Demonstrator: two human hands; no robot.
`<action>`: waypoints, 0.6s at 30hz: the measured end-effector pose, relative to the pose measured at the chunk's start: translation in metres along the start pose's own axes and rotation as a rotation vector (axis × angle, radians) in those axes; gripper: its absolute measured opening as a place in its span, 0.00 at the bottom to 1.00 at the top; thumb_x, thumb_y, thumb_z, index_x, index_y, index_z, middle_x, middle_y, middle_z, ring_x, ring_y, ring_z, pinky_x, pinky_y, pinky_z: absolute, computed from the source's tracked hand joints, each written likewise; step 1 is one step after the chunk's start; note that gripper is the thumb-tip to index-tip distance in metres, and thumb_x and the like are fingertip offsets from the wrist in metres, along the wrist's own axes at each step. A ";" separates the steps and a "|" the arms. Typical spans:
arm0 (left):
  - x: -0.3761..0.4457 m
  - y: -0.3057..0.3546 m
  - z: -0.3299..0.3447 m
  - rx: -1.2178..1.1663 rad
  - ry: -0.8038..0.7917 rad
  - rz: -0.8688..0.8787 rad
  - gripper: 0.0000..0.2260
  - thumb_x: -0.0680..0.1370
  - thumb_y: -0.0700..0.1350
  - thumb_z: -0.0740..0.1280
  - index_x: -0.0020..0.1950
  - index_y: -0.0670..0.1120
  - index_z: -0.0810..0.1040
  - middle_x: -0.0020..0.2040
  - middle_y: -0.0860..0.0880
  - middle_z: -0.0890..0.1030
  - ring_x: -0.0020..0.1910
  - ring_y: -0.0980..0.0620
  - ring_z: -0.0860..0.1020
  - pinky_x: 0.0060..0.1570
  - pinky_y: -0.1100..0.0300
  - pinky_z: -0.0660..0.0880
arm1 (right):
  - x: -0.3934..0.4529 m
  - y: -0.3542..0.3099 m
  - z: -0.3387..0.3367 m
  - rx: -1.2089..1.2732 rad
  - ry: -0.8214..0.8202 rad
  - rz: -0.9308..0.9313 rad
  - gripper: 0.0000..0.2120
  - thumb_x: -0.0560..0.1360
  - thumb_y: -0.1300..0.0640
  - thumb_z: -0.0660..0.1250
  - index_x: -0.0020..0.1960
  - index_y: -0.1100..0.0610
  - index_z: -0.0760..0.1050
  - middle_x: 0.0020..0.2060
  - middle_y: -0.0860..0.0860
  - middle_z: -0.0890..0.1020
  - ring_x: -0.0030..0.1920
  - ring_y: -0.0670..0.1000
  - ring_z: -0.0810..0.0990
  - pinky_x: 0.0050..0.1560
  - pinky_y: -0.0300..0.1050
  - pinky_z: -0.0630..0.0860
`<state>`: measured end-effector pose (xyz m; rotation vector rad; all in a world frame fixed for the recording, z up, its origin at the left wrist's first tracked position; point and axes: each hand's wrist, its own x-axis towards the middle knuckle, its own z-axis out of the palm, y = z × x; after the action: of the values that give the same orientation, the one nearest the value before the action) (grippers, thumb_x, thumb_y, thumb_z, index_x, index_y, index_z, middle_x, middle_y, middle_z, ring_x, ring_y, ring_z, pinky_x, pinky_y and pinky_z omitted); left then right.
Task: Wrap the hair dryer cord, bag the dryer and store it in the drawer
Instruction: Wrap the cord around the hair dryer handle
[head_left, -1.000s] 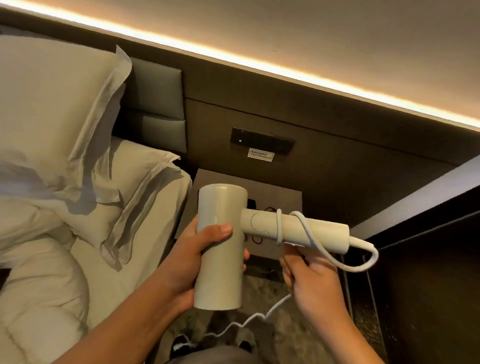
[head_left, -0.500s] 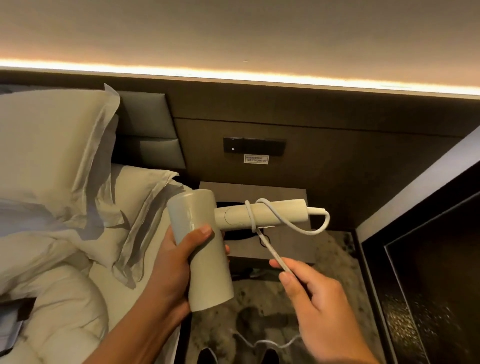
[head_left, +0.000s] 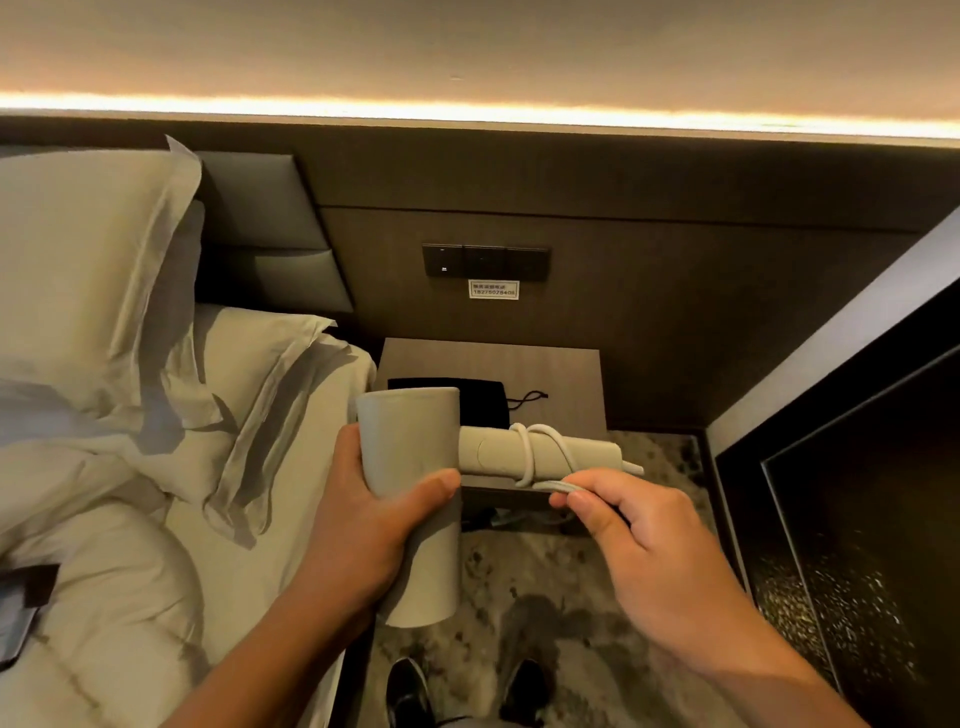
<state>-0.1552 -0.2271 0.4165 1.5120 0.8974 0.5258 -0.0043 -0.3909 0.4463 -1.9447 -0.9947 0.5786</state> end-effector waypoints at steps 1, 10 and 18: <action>0.001 0.003 0.003 0.024 -0.005 0.016 0.28 0.57 0.66 0.74 0.54 0.72 0.68 0.53 0.53 0.78 0.46 0.59 0.81 0.34 0.64 0.80 | 0.002 0.001 -0.006 -0.023 -0.019 -0.009 0.10 0.80 0.54 0.63 0.45 0.46 0.82 0.44 0.40 0.82 0.48 0.41 0.78 0.44 0.28 0.71; 0.003 0.030 0.022 0.055 -0.217 0.086 0.28 0.57 0.66 0.74 0.53 0.78 0.67 0.49 0.63 0.79 0.49 0.57 0.83 0.36 0.66 0.81 | 0.018 -0.020 -0.077 -0.481 -0.131 -0.243 0.13 0.75 0.40 0.63 0.47 0.46 0.83 0.39 0.37 0.83 0.41 0.39 0.80 0.40 0.40 0.79; -0.005 0.037 0.032 -0.038 -0.280 0.103 0.31 0.54 0.64 0.76 0.54 0.78 0.69 0.49 0.60 0.81 0.49 0.53 0.83 0.41 0.59 0.82 | 0.035 -0.025 -0.108 -0.389 -0.007 -0.236 0.20 0.57 0.33 0.75 0.31 0.50 0.77 0.24 0.45 0.78 0.28 0.45 0.77 0.29 0.38 0.72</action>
<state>-0.1249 -0.2493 0.4483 1.5572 0.5922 0.3900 0.0810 -0.4063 0.5238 -2.1148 -1.3999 0.2711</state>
